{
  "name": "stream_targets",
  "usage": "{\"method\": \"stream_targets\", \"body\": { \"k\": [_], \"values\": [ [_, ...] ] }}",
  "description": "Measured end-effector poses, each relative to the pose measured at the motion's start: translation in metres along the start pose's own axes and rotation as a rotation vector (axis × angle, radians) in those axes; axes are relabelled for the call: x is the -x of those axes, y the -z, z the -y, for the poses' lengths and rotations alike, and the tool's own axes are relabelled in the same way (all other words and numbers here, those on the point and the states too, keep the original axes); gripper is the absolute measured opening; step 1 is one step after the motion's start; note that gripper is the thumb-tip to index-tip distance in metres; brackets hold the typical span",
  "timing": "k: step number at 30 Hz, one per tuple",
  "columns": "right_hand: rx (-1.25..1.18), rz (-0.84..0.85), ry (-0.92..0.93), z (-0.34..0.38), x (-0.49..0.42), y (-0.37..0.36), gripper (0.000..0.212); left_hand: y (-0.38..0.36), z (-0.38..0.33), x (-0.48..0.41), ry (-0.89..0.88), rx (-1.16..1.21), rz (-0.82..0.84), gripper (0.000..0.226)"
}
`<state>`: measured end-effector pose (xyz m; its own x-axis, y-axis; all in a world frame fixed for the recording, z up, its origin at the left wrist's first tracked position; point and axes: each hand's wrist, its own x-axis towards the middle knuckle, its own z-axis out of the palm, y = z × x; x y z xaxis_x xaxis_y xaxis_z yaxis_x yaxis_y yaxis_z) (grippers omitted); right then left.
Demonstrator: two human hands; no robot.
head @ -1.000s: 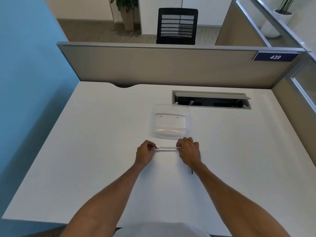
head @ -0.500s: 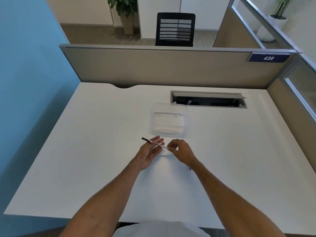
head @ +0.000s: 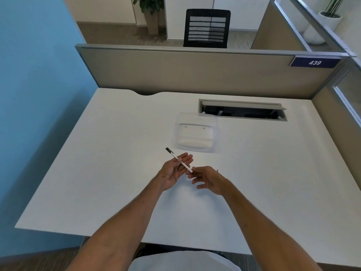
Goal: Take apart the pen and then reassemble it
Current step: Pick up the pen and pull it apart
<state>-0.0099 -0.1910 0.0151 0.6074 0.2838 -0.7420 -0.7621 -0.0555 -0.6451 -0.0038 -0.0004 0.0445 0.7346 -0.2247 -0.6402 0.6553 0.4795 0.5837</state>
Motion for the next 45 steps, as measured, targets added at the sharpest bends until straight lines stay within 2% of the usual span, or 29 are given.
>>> {"method": "stream_targets", "body": {
  "k": [3, 9, 13, 20, 26, 30, 36, 45],
  "values": [
    [-0.02, 0.114, -0.069, -0.001, 0.002, 0.0, 0.048, 0.0, -0.001, 0.002, -0.006, -0.012, 0.007, 0.045],
    [-0.031, 0.226, -0.08, -0.001, 0.001, -0.006, 0.048, -0.001, -0.007, 0.002, -0.025, -0.012, 0.004, 0.045],
    [0.098, 0.112, 0.049, 0.0, 0.001, -0.009, 0.036, -0.001, -0.01, -0.001, -0.055, -0.038, -0.033, 0.044],
    [0.369, -0.032, 0.239, 0.002, -0.003, -0.003, 0.047, -0.009, -0.004, -0.01, -0.085, -0.093, -0.121, 0.04],
    [0.583, -0.142, 0.352, -0.002, -0.008, -0.006, 0.037, -0.008, 0.0, -0.012, -0.07, -0.101, -0.184, 0.038],
    [0.487, -0.065, 0.275, 0.0, -0.003, -0.005, 0.038, -0.003, -0.005, -0.011, -0.044, -0.083, -0.151, 0.04],
    [0.2, -0.004, 0.041, 0.008, -0.005, -0.004, 0.062, -0.003, -0.008, -0.009, -0.019, -0.056, -0.073, 0.043],
    [0.182, -0.05, 0.109, 0.015, -0.01, -0.005, 0.044, -0.006, -0.014, -0.013, -0.012, -0.018, -0.095, 0.044]
  ]
}}
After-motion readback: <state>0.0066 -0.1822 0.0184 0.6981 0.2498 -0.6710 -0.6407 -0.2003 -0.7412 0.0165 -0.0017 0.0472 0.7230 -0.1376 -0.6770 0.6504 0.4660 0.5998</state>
